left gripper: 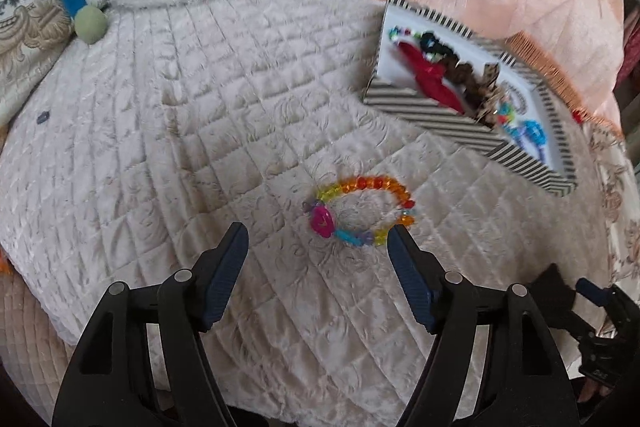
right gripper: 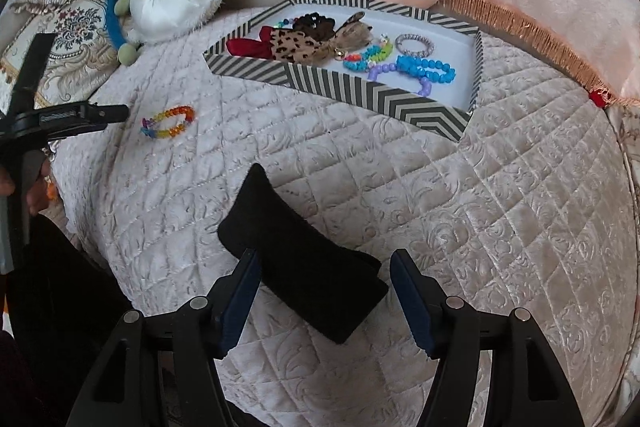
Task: Organize jewelry
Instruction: 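Lower the left tool and close it on the rainbow bead bracelet, then lift the rainbow bracelet with the left tool while the right grasps the black foam block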
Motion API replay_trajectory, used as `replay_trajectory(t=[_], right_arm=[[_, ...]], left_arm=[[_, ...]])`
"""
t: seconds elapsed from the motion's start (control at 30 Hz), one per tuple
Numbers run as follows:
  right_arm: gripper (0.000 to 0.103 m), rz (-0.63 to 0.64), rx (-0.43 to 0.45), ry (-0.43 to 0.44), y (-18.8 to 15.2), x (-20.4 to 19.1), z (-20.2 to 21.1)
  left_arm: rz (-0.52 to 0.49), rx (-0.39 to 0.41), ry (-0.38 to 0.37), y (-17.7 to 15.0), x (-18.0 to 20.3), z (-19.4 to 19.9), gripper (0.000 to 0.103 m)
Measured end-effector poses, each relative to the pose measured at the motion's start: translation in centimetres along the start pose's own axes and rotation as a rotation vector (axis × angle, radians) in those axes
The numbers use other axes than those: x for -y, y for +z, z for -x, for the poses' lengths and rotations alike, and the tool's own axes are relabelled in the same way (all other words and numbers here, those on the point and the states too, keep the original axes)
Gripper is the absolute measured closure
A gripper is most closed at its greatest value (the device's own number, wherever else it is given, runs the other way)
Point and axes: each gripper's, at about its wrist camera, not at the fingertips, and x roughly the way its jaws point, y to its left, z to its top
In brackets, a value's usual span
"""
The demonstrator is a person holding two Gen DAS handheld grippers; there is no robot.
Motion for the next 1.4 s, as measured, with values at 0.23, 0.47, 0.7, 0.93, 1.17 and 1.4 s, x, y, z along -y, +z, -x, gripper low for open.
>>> replay_trajectory(t=[0.23,0.47,0.7,0.93,1.17,1.4], right_arm=[[0.042,0.065,-0.008,0.012,0.2,-0.6,-1.3],[0.081,0.095,0.016,0.034,-0.2,-1.1,-1.7],[0.087,0.068,0.044,0.045,-0.1,-1.1,-1.0],[0.088,0.036,0.105,0.071,0.1,-1.0,1.2],[0.089,0.018,0.164,0.077,0.7,-1.1,3.6],[0.094,0.007,0.19,0.088,1.4,-0.7,5.2]], left_arm=[[-0.029,-0.028,0.048,1.1,0.2,-2.8,0.031],[-0.02,-0.038,0.048,1.7,-0.3,-4.6,0.056],[-0.024,-0.036,-0.024,2.4,0.2,-3.8,0.095],[-0.063,0.035,-0.079,2.5,2.0,0.7,0.095],[-0.129,0.119,-0.096,2.7,4.4,5.2,0.095],[-0.168,0.173,-0.117,3.1,6.3,7.9,0.095]])
